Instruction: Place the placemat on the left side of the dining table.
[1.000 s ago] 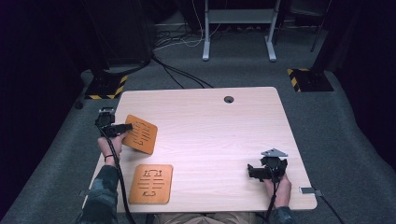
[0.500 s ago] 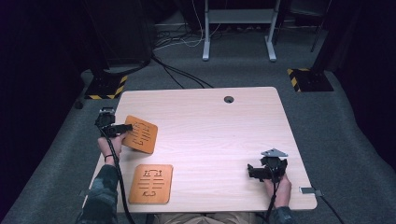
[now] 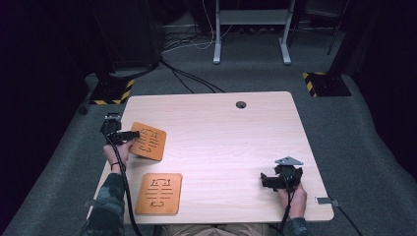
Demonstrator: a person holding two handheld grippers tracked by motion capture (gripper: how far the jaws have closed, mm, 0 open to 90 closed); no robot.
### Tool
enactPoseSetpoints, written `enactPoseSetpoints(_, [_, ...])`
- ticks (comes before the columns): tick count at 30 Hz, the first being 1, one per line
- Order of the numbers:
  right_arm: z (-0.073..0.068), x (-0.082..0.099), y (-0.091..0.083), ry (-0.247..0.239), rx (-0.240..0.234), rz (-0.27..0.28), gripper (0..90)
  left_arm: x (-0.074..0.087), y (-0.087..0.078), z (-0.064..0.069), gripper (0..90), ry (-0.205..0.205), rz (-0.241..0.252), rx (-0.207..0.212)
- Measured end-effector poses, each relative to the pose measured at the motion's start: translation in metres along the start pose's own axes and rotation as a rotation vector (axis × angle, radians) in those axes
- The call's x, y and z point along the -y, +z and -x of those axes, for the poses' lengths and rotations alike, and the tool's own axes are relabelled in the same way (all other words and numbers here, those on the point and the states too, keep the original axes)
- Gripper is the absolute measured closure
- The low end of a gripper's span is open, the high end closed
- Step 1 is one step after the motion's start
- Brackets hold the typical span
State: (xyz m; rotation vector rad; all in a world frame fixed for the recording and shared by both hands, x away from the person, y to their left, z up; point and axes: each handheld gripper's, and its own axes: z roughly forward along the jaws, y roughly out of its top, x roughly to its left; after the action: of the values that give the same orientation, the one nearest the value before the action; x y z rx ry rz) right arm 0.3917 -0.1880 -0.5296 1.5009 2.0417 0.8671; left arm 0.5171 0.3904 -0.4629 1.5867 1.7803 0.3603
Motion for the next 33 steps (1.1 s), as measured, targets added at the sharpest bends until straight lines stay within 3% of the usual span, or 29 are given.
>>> enactPoseSetpoints(8, [0.000,0.000,0.000,-0.001,0.000,0.000,0.0,0.002,0.004,-0.006,61.2,0.004,-0.013,0.002])
enactPoseSetpoints(10, [0.000,0.000,0.000,-0.001,0.000,0.000,0.0,0.002,0.005,-0.006,60.6,-0.012,-0.015,0.001])
enactPoseSetpoints(12, [0.000,0.000,0.000,0.000,0.000,0.000,0.0,0.003,0.006,-0.006,60.1,-0.010,-0.016,0.000])
enactPoseSetpoints(13, [0.000,0.000,0.000,0.000,0.000,-0.001,0.0,0.003,0.007,-0.007,59.9,0.011,-0.012,-0.006])
enactPoseSetpoints(22, [0.000,0.000,0.000,-0.001,0.000,-0.001,0.0,0.008,0.012,-0.014,56.7,-0.020,-0.018,-0.001])
enactPoseSetpoints(27, [0.000,0.000,0.000,-0.001,0.000,0.000,0.0,0.009,0.014,-0.017,55.5,-0.003,-0.032,-0.012])
enactPoseSetpoints(29, [0.000,0.000,0.000,0.000,-0.001,0.000,0.0,0.009,0.015,-0.017,55.3,-0.019,-0.036,-0.012])
enactPoseSetpoints(33, [0.000,0.000,0.000,0.000,-0.001,0.000,0.0,0.010,0.016,-0.020,55.3,-0.014,-0.039,-0.010])
